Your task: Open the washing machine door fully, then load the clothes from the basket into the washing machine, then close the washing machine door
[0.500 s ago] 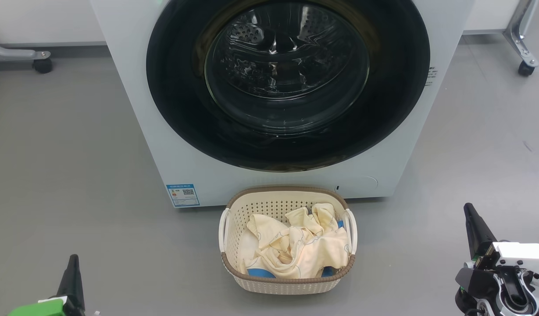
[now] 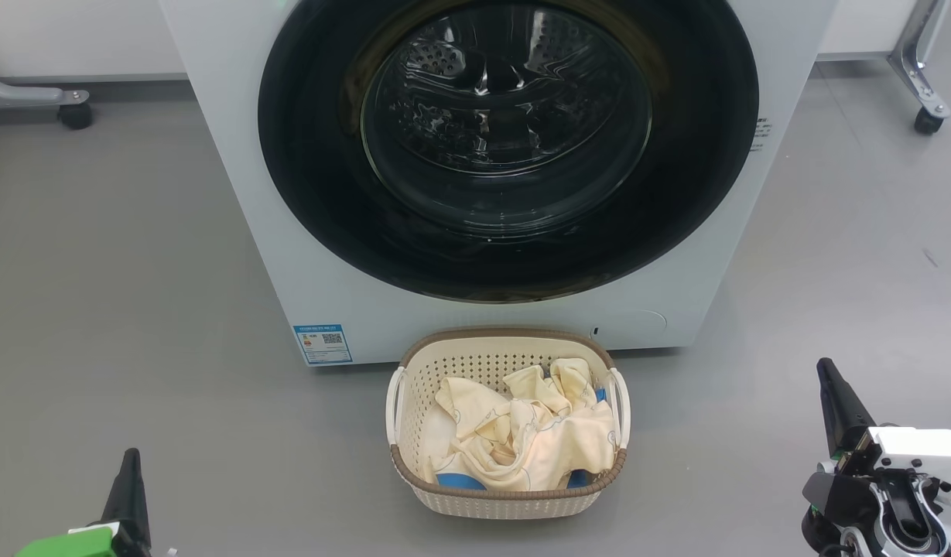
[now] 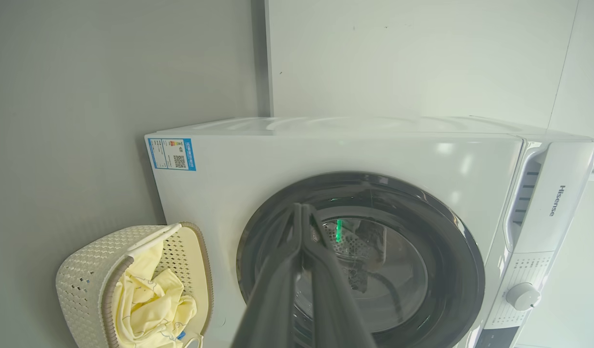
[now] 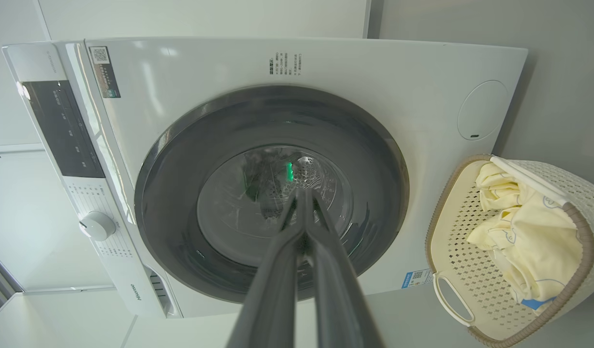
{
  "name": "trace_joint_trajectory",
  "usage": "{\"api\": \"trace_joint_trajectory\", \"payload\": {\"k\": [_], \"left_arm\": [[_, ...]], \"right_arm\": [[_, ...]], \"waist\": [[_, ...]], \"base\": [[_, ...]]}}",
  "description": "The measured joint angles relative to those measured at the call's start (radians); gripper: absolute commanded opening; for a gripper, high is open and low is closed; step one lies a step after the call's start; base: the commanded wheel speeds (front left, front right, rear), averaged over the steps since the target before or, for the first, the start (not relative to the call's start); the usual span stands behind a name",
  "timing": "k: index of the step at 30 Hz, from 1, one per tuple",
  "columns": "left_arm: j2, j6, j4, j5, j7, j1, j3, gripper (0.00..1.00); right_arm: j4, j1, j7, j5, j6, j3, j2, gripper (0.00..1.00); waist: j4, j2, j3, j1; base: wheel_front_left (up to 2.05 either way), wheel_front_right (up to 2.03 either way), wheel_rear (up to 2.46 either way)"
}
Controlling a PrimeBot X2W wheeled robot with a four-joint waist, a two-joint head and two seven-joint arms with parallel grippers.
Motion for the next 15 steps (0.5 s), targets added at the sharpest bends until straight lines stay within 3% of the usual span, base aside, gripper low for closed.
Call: {"api": "trace_joint_trajectory", "payload": {"k": [15], "left_arm": [[-0.001, 0.0, 0.0, 0.0, 0.0, 0.0, 0.004, 0.0]], "right_arm": [[0.0, 0.0, 0.0, 0.0, 0.0, -0.002, 0.002, 0.0]], "waist": [[0.0, 0.0, 0.0, 0.0]], "base": [[0.0, 0.0, 0.0]]}}
